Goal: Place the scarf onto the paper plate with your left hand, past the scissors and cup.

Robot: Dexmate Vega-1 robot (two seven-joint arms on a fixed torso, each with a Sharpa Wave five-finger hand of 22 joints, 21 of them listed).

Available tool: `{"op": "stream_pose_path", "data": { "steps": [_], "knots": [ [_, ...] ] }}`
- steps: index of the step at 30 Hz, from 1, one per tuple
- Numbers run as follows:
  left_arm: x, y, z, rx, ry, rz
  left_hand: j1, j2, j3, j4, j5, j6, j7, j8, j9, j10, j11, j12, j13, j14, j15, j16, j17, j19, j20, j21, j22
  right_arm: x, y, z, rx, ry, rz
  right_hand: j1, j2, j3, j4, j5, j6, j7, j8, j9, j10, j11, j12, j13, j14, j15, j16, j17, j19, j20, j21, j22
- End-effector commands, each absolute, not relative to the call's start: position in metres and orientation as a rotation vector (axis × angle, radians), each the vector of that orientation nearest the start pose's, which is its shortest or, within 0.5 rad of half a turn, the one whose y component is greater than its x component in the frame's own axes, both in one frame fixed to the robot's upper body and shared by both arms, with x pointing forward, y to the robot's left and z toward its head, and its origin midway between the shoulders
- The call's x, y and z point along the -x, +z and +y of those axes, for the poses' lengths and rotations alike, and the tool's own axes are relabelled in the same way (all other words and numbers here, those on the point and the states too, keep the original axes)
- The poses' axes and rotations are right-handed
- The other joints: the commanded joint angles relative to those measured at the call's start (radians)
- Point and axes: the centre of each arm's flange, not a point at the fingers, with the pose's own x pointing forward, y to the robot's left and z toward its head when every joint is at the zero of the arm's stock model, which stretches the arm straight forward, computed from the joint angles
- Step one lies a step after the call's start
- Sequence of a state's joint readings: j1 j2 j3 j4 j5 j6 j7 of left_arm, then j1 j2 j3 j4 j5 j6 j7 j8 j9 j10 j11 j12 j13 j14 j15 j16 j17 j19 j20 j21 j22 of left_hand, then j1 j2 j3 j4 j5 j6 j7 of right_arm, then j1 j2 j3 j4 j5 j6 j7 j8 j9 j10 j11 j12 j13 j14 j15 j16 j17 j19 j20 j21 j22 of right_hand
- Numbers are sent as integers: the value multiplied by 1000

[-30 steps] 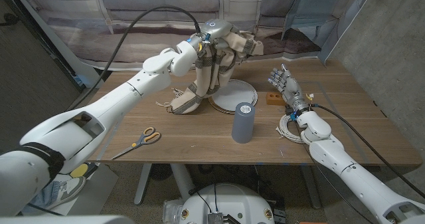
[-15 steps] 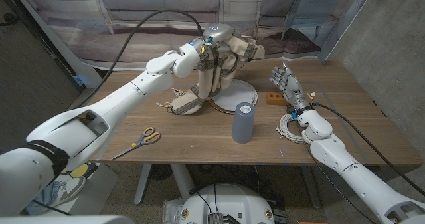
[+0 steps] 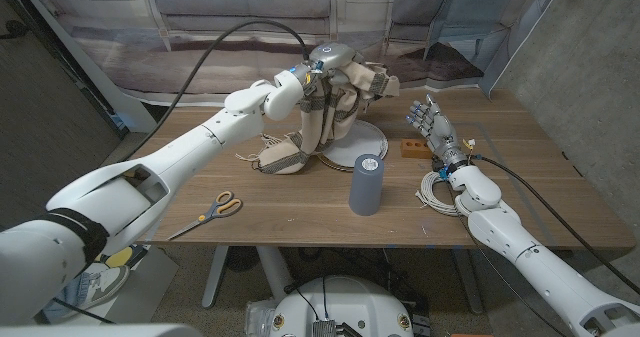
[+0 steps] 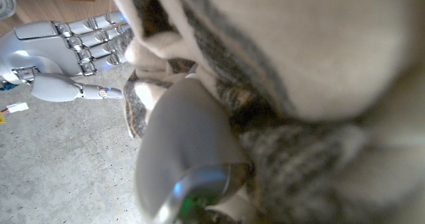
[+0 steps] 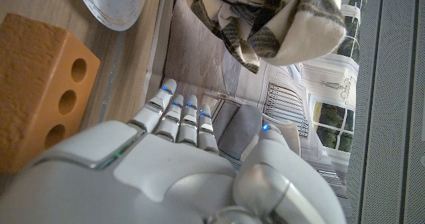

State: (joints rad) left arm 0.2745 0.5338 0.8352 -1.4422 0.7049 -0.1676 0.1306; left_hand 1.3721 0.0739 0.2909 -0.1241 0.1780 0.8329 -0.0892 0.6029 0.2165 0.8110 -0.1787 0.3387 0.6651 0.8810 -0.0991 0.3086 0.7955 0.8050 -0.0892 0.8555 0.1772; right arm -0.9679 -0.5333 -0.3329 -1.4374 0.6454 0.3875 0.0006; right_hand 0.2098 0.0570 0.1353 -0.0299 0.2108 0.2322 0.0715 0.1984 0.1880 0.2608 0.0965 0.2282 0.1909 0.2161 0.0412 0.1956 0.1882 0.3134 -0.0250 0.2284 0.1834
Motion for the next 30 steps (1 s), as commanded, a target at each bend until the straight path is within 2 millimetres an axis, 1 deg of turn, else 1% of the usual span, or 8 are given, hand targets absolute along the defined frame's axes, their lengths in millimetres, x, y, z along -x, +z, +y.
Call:
{"op": "stream_pose_path", "data": {
  "steps": [1,9,15,21,27,30],
  "knots": [
    [-605,167,77,-1536,-60,-1177,6,14,8,-4,7,16,7,4,3,12,4,-2,3,25,-123,-1,7,-6,-33,6,0,-618,-35,-284,-68,227,-695,7,5,-4,0,-1,6,2,-1,2,8,-2,-3,3,11,0,-3,3,11,-3,-4,6],
    [-614,160,72,-1546,-91,-1152,7,15,9,-5,6,17,11,3,2,17,6,-4,4,25,-122,-3,9,-8,-33,7,0,-621,-33,-284,-68,233,-697,7,5,-4,-1,-1,6,2,-1,2,9,1,-3,3,11,0,-3,3,11,-3,-5,6],
    [-620,155,65,-1553,-123,-1140,7,15,9,-5,6,20,7,3,2,21,3,-6,5,26,-123,-5,11,-10,-33,7,0,-623,-32,-285,-71,232,-698,7,5,-4,-1,-1,5,3,-2,2,8,0,-3,3,10,0,-3,3,11,-2,-5,6],
    [-625,148,58,-1564,-148,-1133,7,15,10,-5,6,23,8,2,2,21,4,-7,7,28,-122,-6,12,-11,-32,7,0,-624,-32,-286,-73,230,-698,7,6,-5,-1,-1,6,2,-1,2,9,0,-2,3,11,0,-3,3,11,-2,-6,6],
    [-630,140,56,-1564,-166,-1122,7,15,10,-5,6,27,9,2,1,24,8,-9,9,29,-123,-8,14,-12,-31,8,0,-623,-32,-287,-71,228,-698,7,6,-5,-1,-1,6,2,-1,2,10,0,-2,3,11,0,-3,3,11,-2,-6,6],
    [-633,138,56,-1566,-172,-1116,7,15,10,-5,6,29,8,2,1,27,6,-11,8,30,-122,-9,15,-13,-31,8,0,-623,-31,-288,-70,227,-698,7,6,-5,-2,-1,7,2,-1,2,10,0,-2,3,12,0,-3,3,11,-2,-6,6]
  ]
}}
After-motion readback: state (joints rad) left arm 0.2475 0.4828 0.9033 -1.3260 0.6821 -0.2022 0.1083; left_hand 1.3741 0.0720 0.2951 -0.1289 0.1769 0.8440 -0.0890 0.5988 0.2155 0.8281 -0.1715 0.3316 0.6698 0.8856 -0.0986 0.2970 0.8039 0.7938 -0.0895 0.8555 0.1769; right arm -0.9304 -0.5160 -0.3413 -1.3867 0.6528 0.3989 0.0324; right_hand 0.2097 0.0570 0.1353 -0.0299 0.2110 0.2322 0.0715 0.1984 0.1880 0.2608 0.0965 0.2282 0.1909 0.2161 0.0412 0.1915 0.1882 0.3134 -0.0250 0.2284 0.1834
